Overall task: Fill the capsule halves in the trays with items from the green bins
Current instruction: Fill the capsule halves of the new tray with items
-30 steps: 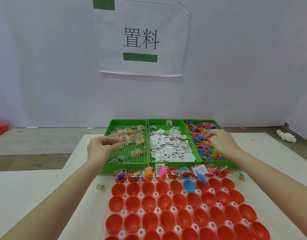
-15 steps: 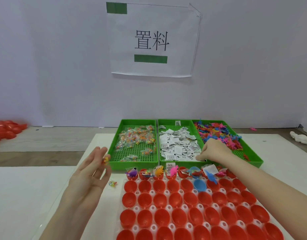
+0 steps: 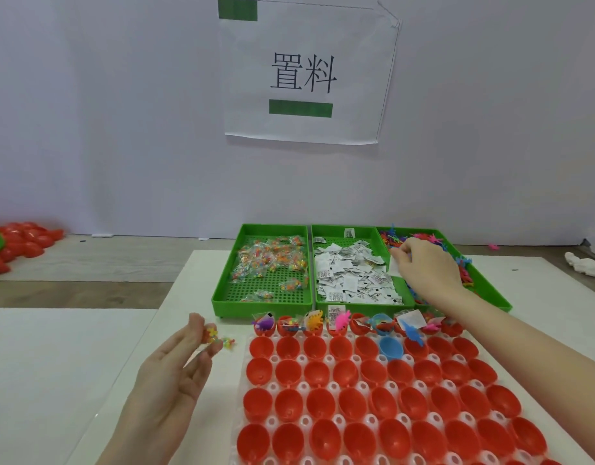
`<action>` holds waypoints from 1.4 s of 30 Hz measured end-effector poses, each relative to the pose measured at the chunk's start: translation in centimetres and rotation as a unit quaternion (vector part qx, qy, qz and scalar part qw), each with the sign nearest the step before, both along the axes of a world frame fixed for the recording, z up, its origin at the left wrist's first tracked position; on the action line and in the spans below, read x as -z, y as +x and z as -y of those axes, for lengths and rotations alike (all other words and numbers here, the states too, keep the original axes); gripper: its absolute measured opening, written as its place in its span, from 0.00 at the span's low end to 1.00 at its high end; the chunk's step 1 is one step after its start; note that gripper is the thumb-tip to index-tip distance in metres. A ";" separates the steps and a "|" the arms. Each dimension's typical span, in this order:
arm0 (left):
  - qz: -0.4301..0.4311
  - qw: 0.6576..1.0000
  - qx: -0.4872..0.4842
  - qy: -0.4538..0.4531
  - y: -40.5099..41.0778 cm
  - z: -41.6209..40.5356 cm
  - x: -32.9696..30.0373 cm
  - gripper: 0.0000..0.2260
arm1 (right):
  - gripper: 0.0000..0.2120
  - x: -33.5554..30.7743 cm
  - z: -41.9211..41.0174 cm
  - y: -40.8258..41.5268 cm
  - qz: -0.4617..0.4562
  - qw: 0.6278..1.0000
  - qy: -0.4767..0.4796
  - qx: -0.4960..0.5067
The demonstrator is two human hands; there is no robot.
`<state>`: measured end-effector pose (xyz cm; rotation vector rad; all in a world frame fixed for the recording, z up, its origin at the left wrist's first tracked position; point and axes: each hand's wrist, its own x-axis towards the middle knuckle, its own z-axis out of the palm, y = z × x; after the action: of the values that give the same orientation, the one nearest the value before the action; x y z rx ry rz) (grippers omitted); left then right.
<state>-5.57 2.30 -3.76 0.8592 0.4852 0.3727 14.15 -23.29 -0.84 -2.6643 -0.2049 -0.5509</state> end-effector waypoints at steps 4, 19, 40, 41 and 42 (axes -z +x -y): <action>0.019 0.998 0.029 0.047 -0.3 1.2 0.2 0.13 | 0.12 -2.0 -2.4 -3.0 -0.073 0.966 0.236 -0.076; 0.065 0.962 0.219 0.150 -2.1 3.9 -2.0 0.11 | 0.08 -2.8 -10.4 -13.8 -0.167 0.906 0.215 -0.324; 0.072 0.959 0.094 0.257 -1.8 3.7 -2.0 0.12 | 0.12 -3.9 -9.4 -14.7 -0.349 0.742 0.436 -0.371; 0.078 0.958 0.101 0.256 -1.9 3.6 -2.1 0.13 | 0.12 -3.8 -9.5 -14.7 -0.349 0.744 0.435 -0.367; 0.085 0.957 0.107 0.255 -2.0 3.4 -2.1 0.13 | 0.12 -3.7 -9.5 -14.6 -0.348 0.747 0.434 -0.364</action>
<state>-7.53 -1.13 -1.63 1.3538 0.1294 0.3730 -0.49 -13.81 2.82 -1.5055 -0.5546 0.5150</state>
